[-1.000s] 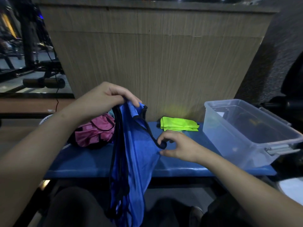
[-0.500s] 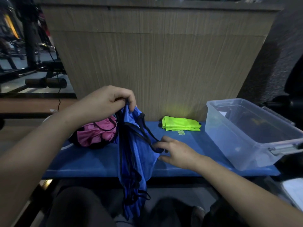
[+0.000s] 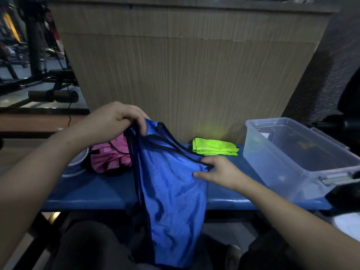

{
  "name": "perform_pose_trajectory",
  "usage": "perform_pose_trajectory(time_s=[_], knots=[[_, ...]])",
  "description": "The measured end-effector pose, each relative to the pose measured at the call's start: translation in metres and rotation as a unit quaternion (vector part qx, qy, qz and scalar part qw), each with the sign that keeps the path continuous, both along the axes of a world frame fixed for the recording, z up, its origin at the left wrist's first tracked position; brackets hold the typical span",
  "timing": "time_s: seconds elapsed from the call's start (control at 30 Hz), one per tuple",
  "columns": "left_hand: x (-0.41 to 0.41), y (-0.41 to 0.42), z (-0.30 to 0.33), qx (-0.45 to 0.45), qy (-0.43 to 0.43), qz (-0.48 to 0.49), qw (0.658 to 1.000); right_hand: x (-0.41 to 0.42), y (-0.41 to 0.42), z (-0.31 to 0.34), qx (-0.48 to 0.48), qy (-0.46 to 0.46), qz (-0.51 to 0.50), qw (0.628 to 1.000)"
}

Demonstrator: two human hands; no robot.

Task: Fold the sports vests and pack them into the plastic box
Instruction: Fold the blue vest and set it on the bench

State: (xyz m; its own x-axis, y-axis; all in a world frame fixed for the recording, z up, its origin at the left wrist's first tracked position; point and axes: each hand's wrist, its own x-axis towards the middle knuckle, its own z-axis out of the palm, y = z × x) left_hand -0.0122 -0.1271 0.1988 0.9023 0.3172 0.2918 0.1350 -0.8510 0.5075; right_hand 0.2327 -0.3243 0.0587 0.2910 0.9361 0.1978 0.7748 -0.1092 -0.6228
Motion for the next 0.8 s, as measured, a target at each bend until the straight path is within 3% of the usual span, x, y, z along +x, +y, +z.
perform_pose_trajectory(time_s=[0.13, 0.27, 0.43, 0.6, 0.8], knots=[[0.004, -0.002, -0.001, 0.011, -0.010, 0.027, 1.000, 0.002, 0.002, -0.006, 0.077, 0.185, 0.012, 0.980], [0.006, 0.002, -0.002, -0.010, -0.027, 0.061, 0.998, -0.002, -0.002, -0.004, 0.129, 0.264, 0.023, 0.956], [0.006, 0.010, -0.002, -0.088, -0.047, 0.076, 0.992, -0.009, -0.003, 0.003, 0.102, 0.373, -0.003, 0.922], [0.009, -0.001, 0.006, -0.135, -0.087, 0.051, 0.986, -0.014, -0.002, 0.005, 0.037, 0.384, 0.025, 0.922], [0.012, -0.005, 0.022, -0.095, -0.103, 0.027, 0.990, -0.015, -0.005, 0.013, 0.074, 0.386, 0.017, 0.920]])
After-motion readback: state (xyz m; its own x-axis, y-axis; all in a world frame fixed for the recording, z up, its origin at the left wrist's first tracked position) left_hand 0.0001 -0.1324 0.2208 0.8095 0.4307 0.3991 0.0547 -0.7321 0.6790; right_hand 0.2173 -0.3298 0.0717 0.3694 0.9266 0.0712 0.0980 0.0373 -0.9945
